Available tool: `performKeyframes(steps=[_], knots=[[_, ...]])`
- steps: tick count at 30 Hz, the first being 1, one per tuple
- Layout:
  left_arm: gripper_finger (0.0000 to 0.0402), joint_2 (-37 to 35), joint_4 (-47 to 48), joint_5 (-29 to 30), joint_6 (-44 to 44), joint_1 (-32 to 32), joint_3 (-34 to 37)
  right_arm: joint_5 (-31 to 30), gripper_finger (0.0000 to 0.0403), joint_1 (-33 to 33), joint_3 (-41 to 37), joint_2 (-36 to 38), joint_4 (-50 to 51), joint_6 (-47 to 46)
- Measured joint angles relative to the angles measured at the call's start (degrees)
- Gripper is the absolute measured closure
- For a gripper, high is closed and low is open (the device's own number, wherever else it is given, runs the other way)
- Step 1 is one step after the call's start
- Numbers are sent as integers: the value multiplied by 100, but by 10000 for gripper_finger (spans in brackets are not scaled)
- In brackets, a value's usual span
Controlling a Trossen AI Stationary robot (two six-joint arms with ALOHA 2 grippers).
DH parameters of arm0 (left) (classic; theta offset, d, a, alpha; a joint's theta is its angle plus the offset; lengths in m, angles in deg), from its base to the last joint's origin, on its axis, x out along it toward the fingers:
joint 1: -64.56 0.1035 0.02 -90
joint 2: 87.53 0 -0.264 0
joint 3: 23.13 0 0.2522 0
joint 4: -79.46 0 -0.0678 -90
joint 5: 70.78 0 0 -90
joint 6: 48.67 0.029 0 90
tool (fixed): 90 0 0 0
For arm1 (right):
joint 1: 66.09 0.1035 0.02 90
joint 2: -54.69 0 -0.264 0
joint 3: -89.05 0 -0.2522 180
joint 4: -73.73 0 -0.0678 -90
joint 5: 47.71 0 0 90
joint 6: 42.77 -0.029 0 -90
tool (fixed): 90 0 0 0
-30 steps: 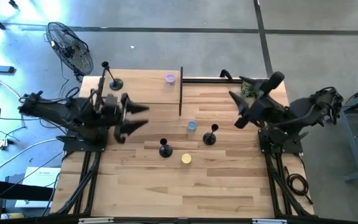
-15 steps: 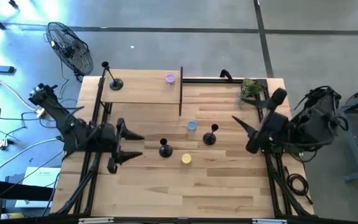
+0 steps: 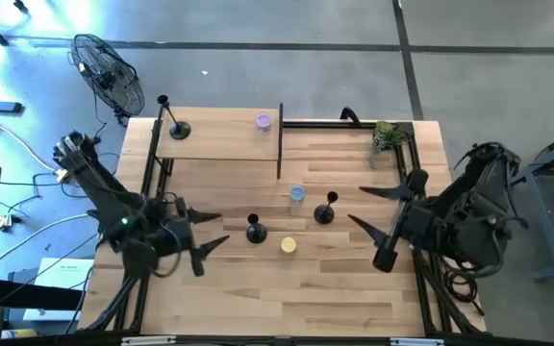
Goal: Pick & Place candle stick holders
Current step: Put the left black candle holder on the shelf
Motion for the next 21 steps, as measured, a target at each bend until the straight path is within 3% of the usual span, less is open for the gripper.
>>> performKeyframes(steps=[11,21], knots=[[140,1344,-42,937,-1863,48,0,19,151,25,0,-25,-2,505],[140,2469,1,808,-3293,553,-2,267,151,95,0,51,-3,1095]])
